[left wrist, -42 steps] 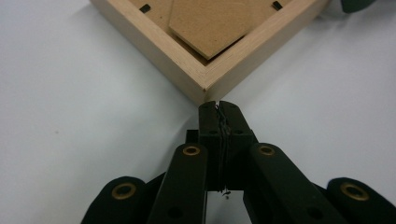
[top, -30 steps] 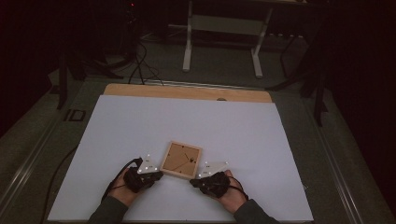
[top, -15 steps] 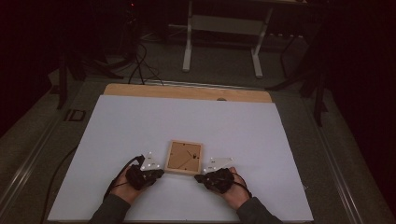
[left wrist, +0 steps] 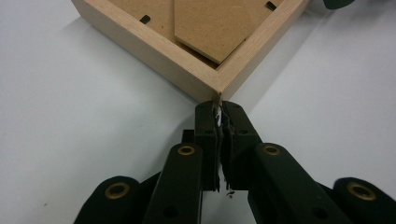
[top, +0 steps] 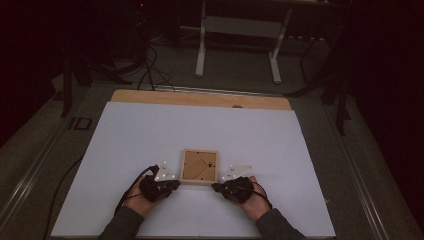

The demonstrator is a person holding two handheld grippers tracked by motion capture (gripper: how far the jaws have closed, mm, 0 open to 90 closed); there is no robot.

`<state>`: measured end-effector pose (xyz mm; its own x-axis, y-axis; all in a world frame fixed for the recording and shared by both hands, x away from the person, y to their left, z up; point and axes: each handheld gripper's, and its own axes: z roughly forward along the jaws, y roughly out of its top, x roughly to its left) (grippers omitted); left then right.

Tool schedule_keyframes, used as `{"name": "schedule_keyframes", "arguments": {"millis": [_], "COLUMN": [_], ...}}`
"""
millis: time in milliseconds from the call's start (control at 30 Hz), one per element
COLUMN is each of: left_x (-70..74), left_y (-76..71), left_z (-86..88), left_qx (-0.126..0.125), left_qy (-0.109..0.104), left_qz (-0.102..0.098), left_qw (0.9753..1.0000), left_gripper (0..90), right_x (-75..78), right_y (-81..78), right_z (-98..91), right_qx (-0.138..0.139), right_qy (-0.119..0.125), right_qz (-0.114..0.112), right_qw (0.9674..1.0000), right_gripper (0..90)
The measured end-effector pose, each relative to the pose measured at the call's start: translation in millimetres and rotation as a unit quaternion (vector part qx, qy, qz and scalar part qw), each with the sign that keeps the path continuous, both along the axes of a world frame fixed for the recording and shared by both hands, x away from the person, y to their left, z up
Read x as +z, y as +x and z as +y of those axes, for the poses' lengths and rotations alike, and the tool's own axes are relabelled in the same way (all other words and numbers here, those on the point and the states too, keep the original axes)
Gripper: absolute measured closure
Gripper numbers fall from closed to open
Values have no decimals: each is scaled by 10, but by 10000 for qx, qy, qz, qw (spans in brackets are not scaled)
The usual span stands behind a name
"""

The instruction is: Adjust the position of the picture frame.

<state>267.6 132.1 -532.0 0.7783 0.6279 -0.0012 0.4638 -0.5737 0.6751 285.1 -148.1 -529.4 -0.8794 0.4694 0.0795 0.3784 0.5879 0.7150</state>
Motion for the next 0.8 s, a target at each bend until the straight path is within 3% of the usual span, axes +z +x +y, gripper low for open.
{"name": "schedule_keyframes", "arguments": {"millis": [300, 700, 800], "left_x": [5, 3, 47], "left_y": [31, 31, 0], "left_z": [-63, -50, 44], "left_qx": [-23, 73, 127], "left_qy": [24, -56, -195], "left_qz": [-22, -129, -221], "left_qw": [10000, 9999, 9995], "left_gripper": [855, 820, 792], "right_x": [-17, 49, 104], "right_y": [49, 10, 10], "right_z": [-31, -105, -200], "right_qx": [-118, -145, -181], "right_qy": [-29, 278, 422], "right_qz": [12, -87, -203], "right_qw": [9999, 9995, 9987], "right_gripper": [897, 883, 862]}}
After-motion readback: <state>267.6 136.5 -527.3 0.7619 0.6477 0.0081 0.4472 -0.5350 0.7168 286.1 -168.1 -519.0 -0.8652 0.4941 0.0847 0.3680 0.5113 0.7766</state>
